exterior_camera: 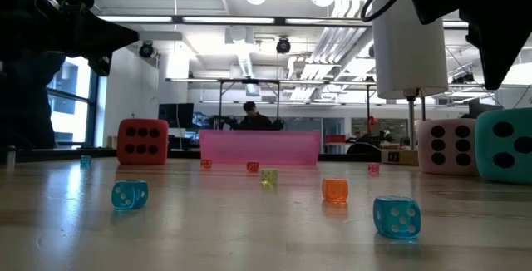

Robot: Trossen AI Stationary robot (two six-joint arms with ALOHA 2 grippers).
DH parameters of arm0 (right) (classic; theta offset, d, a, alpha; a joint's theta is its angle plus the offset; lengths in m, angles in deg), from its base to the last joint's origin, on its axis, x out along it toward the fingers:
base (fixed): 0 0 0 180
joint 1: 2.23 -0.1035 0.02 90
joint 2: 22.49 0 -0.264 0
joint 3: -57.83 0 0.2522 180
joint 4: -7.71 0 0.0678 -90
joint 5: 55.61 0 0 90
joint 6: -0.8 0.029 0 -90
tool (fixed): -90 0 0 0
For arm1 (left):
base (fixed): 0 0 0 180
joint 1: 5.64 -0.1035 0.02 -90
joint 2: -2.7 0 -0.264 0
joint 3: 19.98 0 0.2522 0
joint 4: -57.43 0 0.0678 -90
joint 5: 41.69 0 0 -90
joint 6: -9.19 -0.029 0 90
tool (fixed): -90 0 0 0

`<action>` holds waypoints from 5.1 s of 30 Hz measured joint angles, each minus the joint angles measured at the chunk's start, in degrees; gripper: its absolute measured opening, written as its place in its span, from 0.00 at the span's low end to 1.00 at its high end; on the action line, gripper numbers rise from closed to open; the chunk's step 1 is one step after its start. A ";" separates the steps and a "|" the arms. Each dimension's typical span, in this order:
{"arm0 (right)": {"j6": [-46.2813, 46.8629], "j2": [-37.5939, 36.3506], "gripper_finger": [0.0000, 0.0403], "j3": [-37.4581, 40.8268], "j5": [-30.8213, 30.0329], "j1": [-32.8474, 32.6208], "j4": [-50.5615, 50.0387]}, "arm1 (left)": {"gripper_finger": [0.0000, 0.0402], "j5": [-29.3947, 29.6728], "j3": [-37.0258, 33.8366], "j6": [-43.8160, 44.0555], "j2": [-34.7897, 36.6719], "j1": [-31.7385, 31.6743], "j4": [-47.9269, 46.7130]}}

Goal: Pick & Place Dice
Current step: Put the large blue dice into the pink bin

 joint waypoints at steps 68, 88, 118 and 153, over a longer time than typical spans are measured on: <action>-2.74 -0.17 0.95 -0.04 1.77 8.70 14.80 | 0.00 0.00 0.00 -0.85 0.00 0.00 0.09; 2.61 -7.34 0.99 -0.04 4.12 5.03 4.28 | 0.00 0.00 0.00 -0.85 0.00 0.00 0.09; -1.37 -9.64 0.99 10.62 6.43 3.10 1.82 | 0.00 0.00 0.00 -0.85 0.00 -0.02 0.09; -7.77 -9.62 0.99 23.49 11.11 8.66 16.28 | 0.00 0.00 0.00 -0.83 0.00 -0.02 0.09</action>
